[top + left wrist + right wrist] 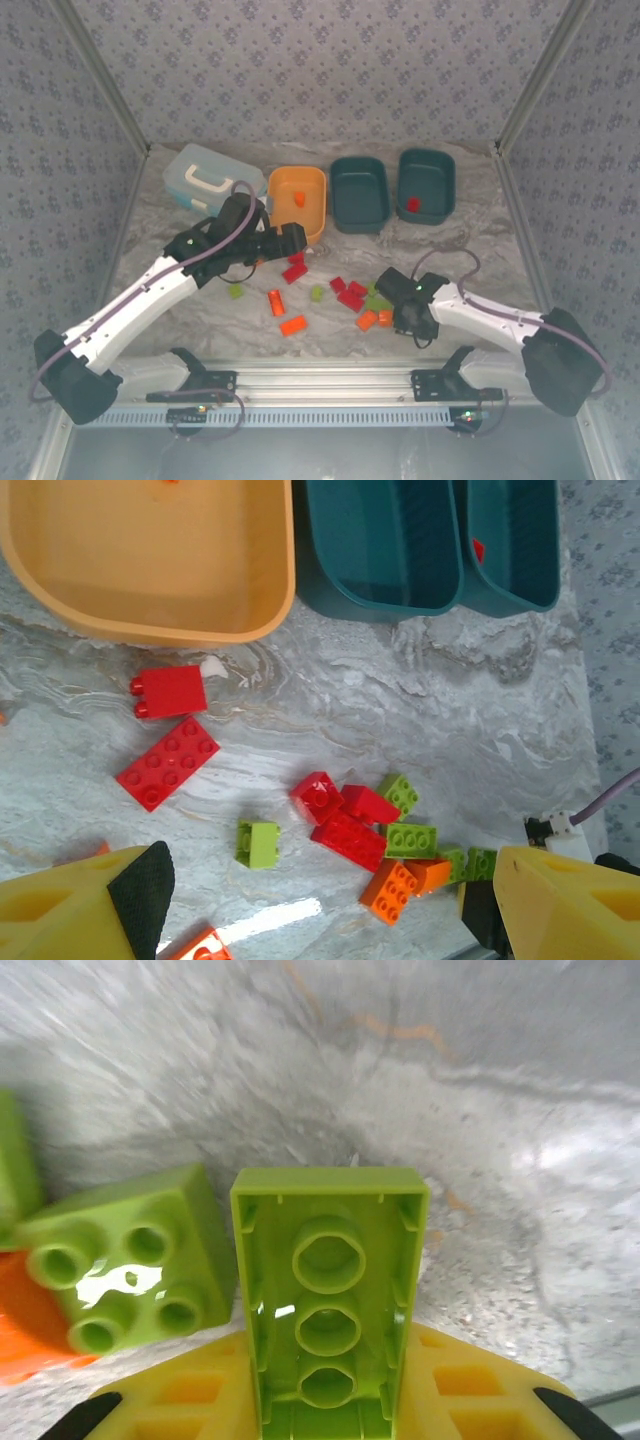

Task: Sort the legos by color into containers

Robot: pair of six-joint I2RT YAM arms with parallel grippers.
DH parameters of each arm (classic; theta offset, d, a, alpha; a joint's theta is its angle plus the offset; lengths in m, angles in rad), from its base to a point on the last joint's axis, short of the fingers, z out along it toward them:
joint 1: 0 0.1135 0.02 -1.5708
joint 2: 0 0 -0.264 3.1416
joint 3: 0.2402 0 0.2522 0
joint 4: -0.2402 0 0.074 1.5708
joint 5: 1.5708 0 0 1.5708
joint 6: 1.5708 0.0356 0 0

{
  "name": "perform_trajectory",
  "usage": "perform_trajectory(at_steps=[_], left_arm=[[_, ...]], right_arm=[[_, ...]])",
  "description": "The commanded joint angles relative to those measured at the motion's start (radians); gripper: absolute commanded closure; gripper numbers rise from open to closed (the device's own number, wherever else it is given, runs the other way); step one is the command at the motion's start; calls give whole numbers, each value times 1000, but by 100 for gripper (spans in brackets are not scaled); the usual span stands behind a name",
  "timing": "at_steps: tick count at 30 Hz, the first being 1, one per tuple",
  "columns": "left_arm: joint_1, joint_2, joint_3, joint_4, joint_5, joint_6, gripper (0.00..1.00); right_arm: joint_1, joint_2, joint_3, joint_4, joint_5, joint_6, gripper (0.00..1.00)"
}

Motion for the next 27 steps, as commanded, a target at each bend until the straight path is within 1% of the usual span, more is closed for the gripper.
perform_trajectory(at_steps=[1, 5, 7, 9, 13, 16, 17, 23, 27], left_arm=[[-2, -43, -23, 80, 64, -35, 14], [-2, -87, -38, 113, 81, -66, 13], [-2, -106, -35, 123, 76, -77, 11], [0, -113, -26, 131, 67, -82, 10], [36, -98, -17, 132, 62, -108, 9], [79, -87, -49, 156, 55, -152, 9], [87, -82, -61, 171, 54, -161, 9], [93, -48, -93, 215, 38, -185, 9], [93, -45, -90, 205, 37, -171, 9]], right_arm=[[13, -73, 110, -130, 122, 9, 71], [1, -84, 258, -173, 148, -63, 71], [-20, -42, 342, -146, 142, -121, 71], [-65, 28, 426, -89, 114, -187, 72], [-155, 247, 671, 2, 59, -320, 72], [-230, 430, 833, 68, 5, -366, 71], [-251, 496, 886, 87, -14, -409, 71], [-334, 862, 1206, 115, -70, -479, 70], [-378, 1037, 1352, 111, -112, -475, 69]])
